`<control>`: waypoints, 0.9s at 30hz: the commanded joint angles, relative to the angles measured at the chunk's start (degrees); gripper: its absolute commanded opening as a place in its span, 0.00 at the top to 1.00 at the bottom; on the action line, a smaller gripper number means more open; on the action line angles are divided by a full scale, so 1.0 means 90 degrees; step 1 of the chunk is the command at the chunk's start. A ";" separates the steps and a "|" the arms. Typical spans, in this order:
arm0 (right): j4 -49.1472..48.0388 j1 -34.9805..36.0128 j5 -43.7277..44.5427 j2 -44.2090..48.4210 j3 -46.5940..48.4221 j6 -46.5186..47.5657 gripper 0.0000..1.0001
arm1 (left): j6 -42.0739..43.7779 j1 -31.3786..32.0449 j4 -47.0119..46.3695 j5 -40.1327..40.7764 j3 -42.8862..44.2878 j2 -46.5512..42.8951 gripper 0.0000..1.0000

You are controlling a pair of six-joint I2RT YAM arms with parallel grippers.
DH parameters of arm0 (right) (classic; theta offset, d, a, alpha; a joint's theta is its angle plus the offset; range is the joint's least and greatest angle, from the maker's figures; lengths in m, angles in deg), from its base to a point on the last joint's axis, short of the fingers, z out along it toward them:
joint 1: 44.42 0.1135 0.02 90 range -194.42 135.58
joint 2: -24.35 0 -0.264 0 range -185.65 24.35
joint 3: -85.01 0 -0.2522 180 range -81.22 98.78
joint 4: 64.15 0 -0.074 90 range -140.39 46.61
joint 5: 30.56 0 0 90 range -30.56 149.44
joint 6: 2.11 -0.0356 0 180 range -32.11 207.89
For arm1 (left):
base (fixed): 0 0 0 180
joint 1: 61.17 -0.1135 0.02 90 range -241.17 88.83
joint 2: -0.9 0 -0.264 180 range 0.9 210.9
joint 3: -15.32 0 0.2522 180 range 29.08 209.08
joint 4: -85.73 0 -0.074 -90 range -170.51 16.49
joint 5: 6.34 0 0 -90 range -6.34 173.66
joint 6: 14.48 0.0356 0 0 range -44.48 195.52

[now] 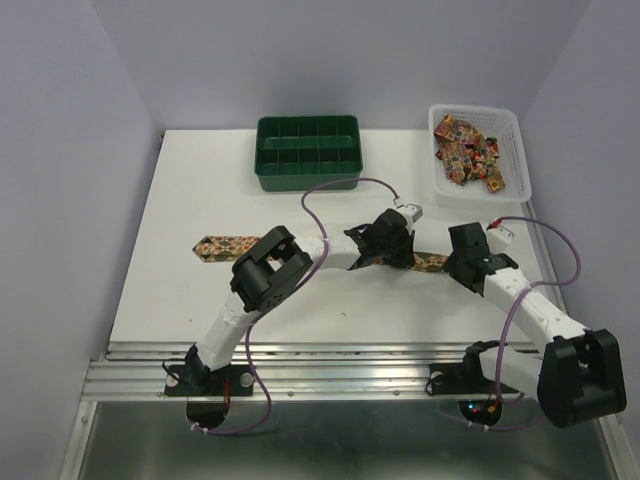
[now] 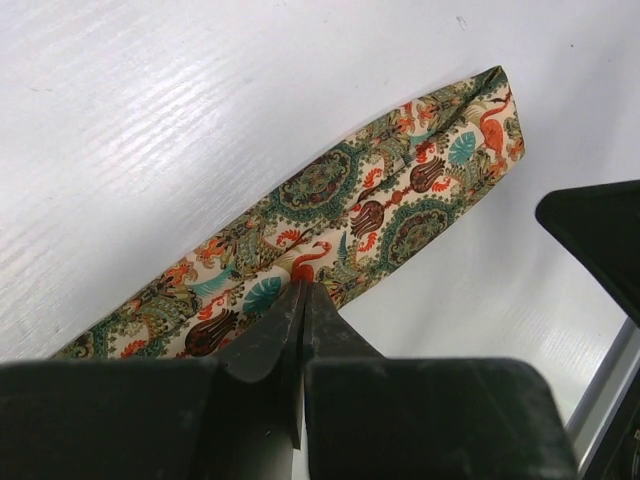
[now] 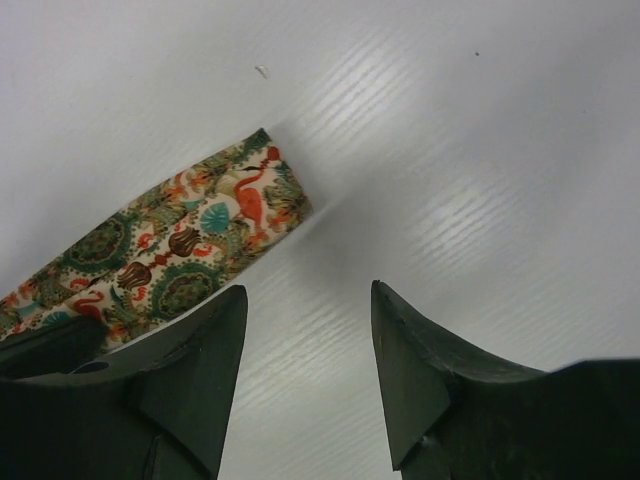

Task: Roll the ties
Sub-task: Roll the tie

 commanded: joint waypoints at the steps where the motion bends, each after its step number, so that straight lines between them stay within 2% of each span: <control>1: -0.0298 -0.0344 0.0058 0.0449 -0.0280 -0.0113 0.42 | 0.0171 -0.0063 0.0447 0.0446 0.0327 -0.0263 0.94; 8: -0.0659 -0.0804 -0.0410 -0.0047 -0.0320 0.0062 0.45 | 0.0220 -0.0103 0.0516 0.0339 0.0435 -0.0409 0.92; 11: -0.0942 -0.0824 -0.0655 -0.0205 -0.0271 0.0189 0.48 | 0.0278 -0.0103 0.0506 0.0280 0.0445 -0.0536 0.83; 12: -0.1126 -0.0824 -0.0694 -0.0263 -0.0252 0.0267 0.48 | 0.0317 -0.0103 0.0516 0.0251 0.0455 -0.0585 0.82; 14: -0.1284 -0.0824 -0.0772 -0.0293 -0.0203 0.0287 0.48 | 0.0366 -0.0103 0.0496 0.0211 0.0406 -0.0663 0.73; 17: -0.1577 -0.0824 -0.0841 -0.0381 -0.0106 0.0394 0.48 | 0.0415 -0.0113 0.0496 0.0143 0.0338 -0.0800 0.66; 19: -0.1597 -0.0824 -0.0831 -0.0507 -0.0027 0.0394 0.48 | 0.0434 -0.0103 0.0487 0.0133 0.0279 -0.0916 0.65; 20: -0.1607 -0.0824 -0.0793 -0.0672 0.0050 0.0404 0.48 | 0.0444 -0.0113 0.0477 0.0085 0.0211 -0.0965 0.60; 23: -0.1539 -0.0834 -0.0724 -0.1053 0.0217 0.0365 0.48 | 0.0483 -0.0103 0.0380 -0.0110 0.0007 -0.1161 0.57; 27: -0.1694 -0.0824 -0.0734 -0.1415 0.0276 0.0336 0.48 | 0.0337 -0.0103 0.0106 -0.0365 -0.0472 -0.1405 0.56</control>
